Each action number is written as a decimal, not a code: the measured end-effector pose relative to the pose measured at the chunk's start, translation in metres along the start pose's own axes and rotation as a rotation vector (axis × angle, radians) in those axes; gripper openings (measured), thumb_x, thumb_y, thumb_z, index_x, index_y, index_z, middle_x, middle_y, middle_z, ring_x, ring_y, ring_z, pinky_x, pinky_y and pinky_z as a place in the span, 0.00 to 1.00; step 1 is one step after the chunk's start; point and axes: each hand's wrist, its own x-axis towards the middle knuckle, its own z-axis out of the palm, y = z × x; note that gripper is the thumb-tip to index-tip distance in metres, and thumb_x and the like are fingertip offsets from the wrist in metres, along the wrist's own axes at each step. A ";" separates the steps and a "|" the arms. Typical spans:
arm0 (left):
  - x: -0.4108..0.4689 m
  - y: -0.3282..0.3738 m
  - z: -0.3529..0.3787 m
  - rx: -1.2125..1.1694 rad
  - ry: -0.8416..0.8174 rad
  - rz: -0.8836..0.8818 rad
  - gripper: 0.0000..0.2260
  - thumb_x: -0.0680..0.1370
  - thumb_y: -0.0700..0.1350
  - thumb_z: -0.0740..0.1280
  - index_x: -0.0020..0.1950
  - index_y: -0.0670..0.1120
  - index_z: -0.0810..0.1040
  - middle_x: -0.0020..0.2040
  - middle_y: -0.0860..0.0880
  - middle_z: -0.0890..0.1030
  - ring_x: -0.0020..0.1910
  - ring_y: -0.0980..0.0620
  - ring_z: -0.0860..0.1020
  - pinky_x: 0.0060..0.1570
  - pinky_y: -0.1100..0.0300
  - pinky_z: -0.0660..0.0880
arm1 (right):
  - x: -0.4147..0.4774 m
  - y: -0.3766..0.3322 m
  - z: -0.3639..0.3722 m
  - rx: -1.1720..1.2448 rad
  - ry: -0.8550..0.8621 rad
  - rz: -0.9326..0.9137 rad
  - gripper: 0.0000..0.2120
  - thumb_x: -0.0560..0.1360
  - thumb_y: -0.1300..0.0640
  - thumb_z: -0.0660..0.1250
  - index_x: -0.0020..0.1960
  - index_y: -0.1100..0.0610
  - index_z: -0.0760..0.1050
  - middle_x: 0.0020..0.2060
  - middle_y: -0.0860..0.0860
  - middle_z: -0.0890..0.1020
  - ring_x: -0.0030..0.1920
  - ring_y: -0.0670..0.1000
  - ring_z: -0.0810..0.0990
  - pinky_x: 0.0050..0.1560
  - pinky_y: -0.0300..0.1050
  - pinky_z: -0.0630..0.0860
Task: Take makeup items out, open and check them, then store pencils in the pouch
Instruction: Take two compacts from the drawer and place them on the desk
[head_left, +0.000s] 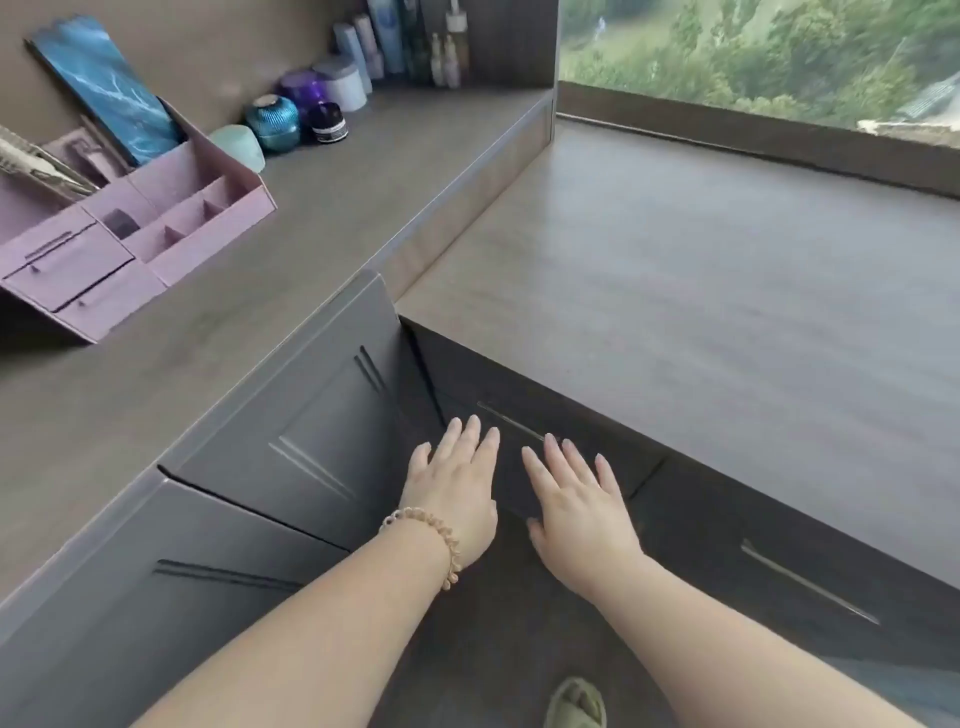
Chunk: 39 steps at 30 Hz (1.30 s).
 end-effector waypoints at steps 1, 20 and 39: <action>0.010 -0.004 0.004 0.042 -0.010 0.011 0.32 0.79 0.47 0.59 0.77 0.50 0.44 0.79 0.49 0.44 0.77 0.50 0.42 0.74 0.47 0.47 | 0.010 0.001 0.005 -0.014 -0.002 0.006 0.33 0.77 0.50 0.58 0.77 0.51 0.46 0.77 0.53 0.50 0.77 0.54 0.46 0.74 0.57 0.45; 0.122 -0.068 0.075 0.165 0.063 0.448 0.33 0.72 0.43 0.61 0.75 0.48 0.52 0.74 0.48 0.59 0.74 0.47 0.57 0.60 0.51 0.64 | 0.084 -0.034 0.094 -0.066 0.144 0.390 0.40 0.65 0.50 0.72 0.73 0.57 0.60 0.71 0.56 0.67 0.72 0.60 0.63 0.65 0.58 0.66; 0.048 -0.099 0.019 0.158 0.188 0.523 0.36 0.70 0.50 0.63 0.76 0.51 0.52 0.76 0.45 0.58 0.76 0.42 0.53 0.73 0.41 0.51 | 0.014 -0.094 0.054 -0.180 0.307 0.508 0.41 0.64 0.49 0.72 0.73 0.53 0.58 0.71 0.59 0.66 0.71 0.62 0.62 0.69 0.60 0.53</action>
